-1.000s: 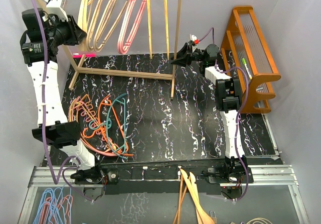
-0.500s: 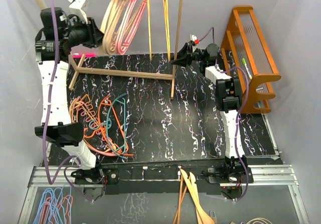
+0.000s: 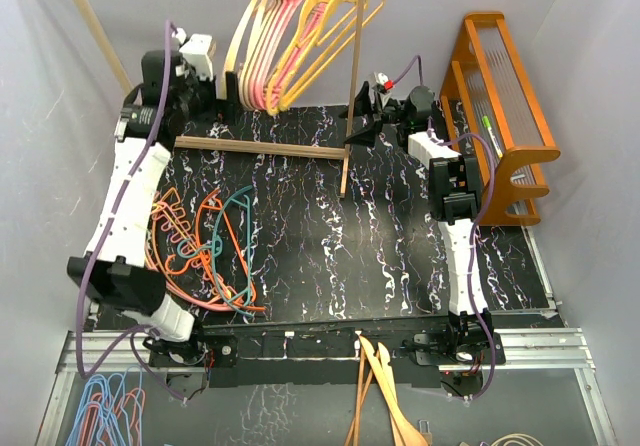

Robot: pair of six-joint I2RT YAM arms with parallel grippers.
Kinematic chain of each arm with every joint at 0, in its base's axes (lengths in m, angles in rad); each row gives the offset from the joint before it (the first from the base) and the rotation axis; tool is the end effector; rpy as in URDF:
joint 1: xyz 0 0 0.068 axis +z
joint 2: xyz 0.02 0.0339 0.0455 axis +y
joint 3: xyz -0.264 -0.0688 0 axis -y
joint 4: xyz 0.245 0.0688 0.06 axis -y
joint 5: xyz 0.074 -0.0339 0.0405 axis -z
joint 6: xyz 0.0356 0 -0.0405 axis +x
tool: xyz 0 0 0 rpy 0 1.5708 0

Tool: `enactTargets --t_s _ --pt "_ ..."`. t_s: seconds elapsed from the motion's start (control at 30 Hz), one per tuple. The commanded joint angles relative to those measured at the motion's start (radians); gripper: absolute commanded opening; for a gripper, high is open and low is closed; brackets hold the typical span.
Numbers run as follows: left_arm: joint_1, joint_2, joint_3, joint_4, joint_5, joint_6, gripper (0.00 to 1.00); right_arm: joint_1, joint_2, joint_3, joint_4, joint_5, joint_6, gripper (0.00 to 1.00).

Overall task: Organize the hangers
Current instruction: Move the hanger to the clothesline.

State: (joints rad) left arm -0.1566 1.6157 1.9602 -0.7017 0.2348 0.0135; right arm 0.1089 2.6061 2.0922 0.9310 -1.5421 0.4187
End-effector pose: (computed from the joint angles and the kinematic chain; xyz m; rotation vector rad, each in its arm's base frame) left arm 0.3385 -0.0618 0.4785 0.3205 1.9042 -0.3219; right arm 0.5513 0.0961 0.2104 -1.2601 1.1621 1.2769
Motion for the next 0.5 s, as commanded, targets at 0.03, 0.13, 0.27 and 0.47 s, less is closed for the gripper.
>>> enactTargets --t_s 0.03,0.13,0.27,0.47 --pt "0.006 -0.327 -0.393 0.275 -0.530 -0.125 0.97 -0.025 -0.014 0.003 0.002 0.168 -0.026 0.98" --pt "0.006 -0.459 -0.574 0.253 -0.633 -0.169 0.97 -0.040 -0.045 -0.048 -0.012 0.256 -0.061 0.98" --pt "0.007 -0.515 -0.688 0.082 -0.556 -0.224 0.97 -0.056 -0.122 -0.119 -0.173 0.356 -0.185 0.98" --pt "0.008 -0.600 -0.904 0.046 -0.175 -0.324 0.97 -0.049 -0.317 -0.355 -0.389 0.511 -0.450 0.98"
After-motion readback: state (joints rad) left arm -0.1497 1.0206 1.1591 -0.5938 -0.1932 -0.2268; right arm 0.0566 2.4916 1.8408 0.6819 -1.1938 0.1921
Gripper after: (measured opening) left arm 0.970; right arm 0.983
